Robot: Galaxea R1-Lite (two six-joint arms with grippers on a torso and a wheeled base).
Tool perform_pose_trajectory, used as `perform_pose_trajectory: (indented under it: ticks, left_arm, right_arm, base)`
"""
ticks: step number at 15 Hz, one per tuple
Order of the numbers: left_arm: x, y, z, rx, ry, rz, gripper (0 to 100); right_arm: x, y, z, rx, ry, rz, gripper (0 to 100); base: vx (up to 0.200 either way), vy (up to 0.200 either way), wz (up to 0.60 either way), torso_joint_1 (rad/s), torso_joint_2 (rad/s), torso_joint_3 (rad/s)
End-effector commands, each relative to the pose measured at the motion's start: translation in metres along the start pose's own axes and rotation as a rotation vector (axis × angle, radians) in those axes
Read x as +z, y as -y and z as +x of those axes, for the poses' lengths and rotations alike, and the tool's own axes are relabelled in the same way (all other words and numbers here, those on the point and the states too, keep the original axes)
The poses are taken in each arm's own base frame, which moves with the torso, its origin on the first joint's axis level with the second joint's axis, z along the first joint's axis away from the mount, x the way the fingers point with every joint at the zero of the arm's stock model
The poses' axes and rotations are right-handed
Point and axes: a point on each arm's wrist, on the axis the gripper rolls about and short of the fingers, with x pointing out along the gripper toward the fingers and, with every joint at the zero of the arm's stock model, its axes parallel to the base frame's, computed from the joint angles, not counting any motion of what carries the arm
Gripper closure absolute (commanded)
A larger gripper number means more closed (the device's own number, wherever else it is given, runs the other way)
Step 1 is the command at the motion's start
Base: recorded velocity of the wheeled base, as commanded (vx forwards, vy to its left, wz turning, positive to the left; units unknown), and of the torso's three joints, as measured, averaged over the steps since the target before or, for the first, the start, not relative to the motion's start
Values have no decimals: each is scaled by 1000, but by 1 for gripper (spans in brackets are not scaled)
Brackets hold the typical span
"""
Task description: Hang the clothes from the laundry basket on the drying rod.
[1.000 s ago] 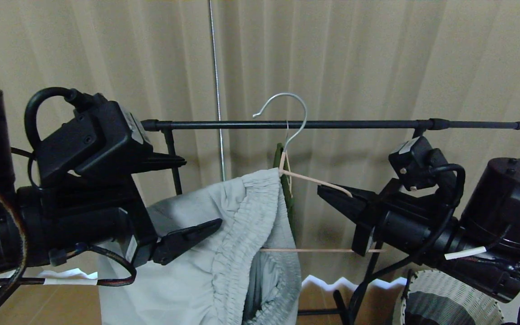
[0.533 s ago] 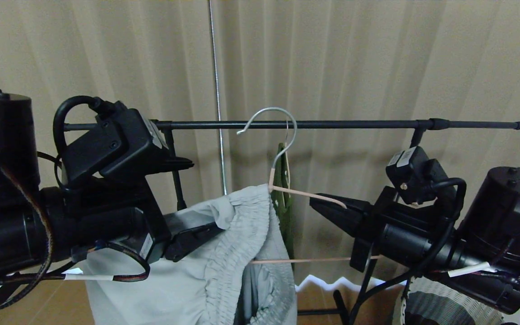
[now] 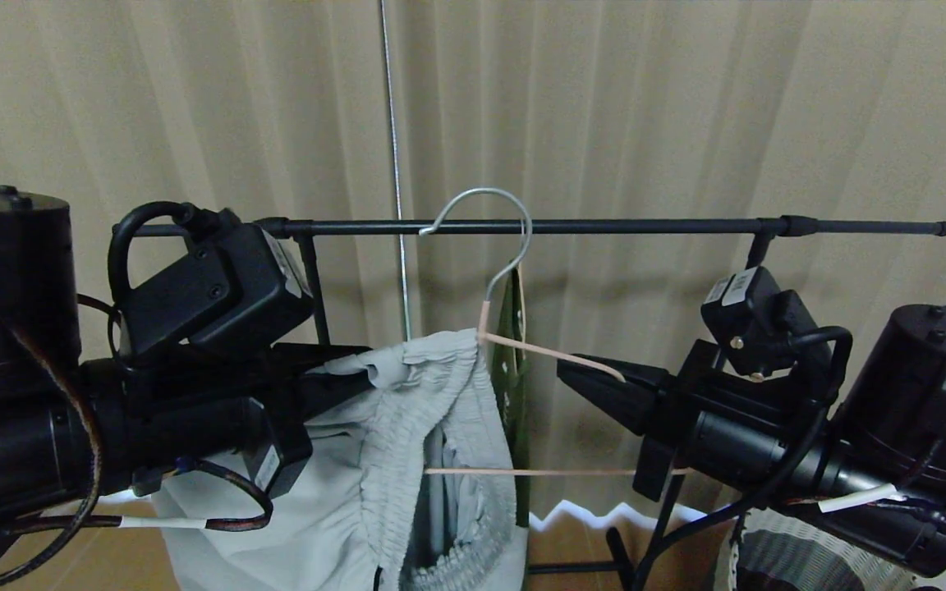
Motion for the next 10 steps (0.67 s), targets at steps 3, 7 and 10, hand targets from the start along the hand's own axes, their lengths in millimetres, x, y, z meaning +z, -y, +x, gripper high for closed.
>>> perform_pose_trajectory:
  ticks: [3,7,10]
  left_arm:
    - [-5,3,-1,37,63,13,100]
    - [-6,3,-1,55,65,31,100]
    - [-7,1,-1,117,25,28,100]
  right_arm:
    - [2,0,-1,1,6,-1,100]
    - [1,0,-1,0,1,-2,0]
    - [3,2,-1,-14,10,-7,0]
  base:
    - [0,0,0,0,0,0]
    - [0,0,0,0,0,0]
    - [0,0,0,0,0,0]
